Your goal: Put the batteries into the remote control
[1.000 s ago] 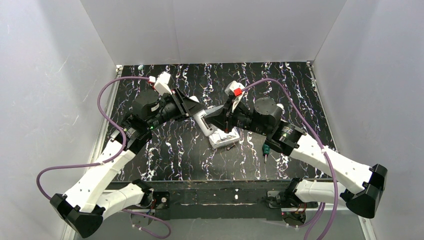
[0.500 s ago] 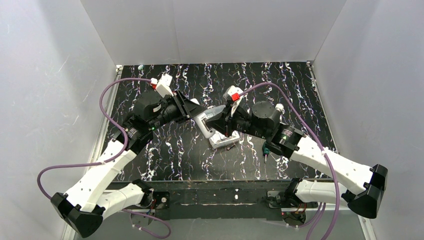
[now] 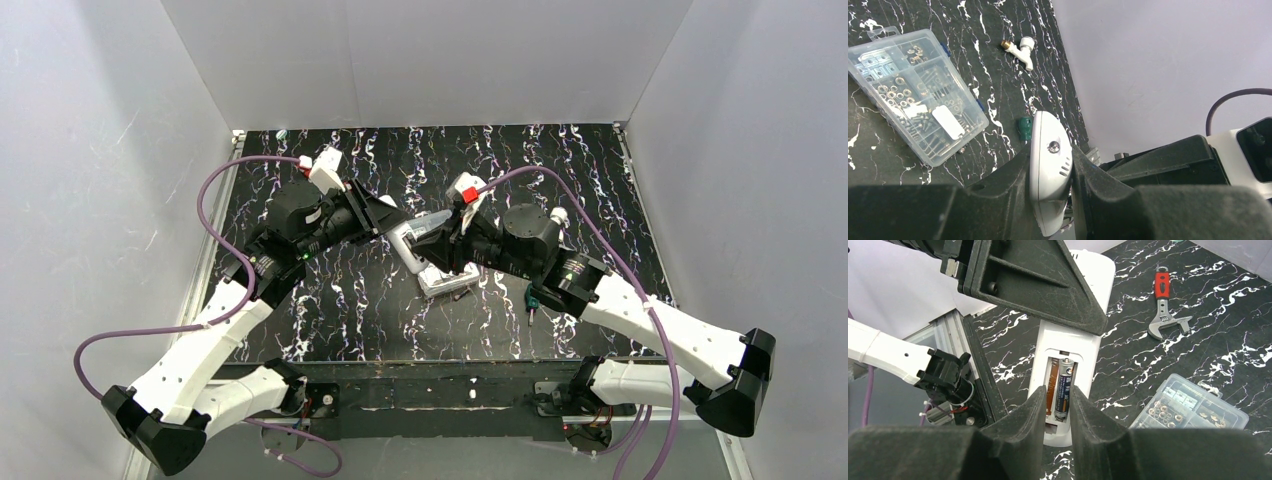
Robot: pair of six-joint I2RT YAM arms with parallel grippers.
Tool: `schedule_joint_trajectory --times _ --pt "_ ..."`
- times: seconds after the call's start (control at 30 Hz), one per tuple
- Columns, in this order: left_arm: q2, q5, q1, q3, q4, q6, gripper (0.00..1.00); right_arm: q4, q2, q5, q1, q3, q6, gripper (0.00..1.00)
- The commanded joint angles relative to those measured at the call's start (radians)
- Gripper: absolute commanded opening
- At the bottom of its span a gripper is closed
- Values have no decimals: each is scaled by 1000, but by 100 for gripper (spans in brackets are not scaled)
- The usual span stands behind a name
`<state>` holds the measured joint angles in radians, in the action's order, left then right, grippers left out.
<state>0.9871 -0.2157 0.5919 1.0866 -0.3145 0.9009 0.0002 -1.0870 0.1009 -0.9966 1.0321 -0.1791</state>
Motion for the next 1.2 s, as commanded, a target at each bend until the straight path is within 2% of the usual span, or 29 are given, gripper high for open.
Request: schedule_joint_trajectory --times 0.0,0.33,0.57,0.9,1.17 --pt "-39 -38 5 11 -80 22 0 -26 3 -42 4 -16 23 32" --pt "-41 -41 5 -3 -77 25 0 -17 16 -21 3 -22 27 37" --pt "-40 -42 5 -26 -92 34 0 31 41 -9 4 -44 25 49" --pt "-29 -67 5 -29 -72 34 0 44 92 -38 4 -49 86 51" --pt "19 -155 5 -18 -116 95 0 45 158 165 4 -31 264 52"
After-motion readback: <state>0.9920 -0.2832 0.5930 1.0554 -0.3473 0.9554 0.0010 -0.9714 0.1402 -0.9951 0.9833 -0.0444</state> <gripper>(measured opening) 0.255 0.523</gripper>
